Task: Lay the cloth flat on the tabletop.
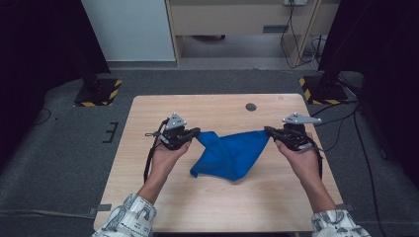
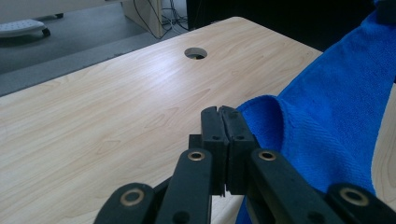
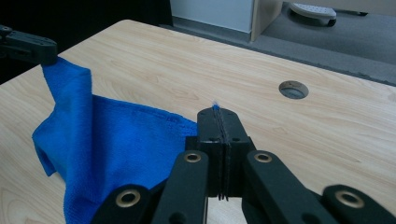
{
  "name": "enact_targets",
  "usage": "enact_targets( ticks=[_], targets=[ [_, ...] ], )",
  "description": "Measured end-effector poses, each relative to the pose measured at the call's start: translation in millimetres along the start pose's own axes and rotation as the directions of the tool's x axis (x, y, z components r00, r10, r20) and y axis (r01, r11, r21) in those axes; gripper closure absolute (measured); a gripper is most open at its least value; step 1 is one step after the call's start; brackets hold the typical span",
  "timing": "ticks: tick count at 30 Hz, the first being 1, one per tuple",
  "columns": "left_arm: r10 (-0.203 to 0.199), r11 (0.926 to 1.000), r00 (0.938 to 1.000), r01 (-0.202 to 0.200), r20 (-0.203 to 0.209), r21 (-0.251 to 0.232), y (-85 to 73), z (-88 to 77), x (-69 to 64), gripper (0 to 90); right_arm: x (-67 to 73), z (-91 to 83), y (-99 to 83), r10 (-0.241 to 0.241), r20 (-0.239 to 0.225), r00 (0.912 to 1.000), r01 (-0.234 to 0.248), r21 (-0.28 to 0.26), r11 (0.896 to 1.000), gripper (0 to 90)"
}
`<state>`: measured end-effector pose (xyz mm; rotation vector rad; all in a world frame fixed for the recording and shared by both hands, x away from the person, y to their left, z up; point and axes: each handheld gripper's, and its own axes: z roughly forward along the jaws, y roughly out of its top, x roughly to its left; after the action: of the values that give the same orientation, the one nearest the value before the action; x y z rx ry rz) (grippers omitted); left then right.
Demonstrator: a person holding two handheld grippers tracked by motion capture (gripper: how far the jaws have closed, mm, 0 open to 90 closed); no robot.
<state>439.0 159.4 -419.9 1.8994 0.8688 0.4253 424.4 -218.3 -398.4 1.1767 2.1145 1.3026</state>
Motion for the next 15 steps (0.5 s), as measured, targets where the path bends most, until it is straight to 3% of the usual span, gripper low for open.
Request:
enact_targets(
  ticks=[15],
  targets=[
    [0.0,1.0,1.0,-0.001,-0.009,-0.008,14.8,-1.3,8.3,88.8,-5.6,4.9,12.8,0.008,0.007,0.9999,-0.008,-0.012,1.0,89.5]
  ],
)
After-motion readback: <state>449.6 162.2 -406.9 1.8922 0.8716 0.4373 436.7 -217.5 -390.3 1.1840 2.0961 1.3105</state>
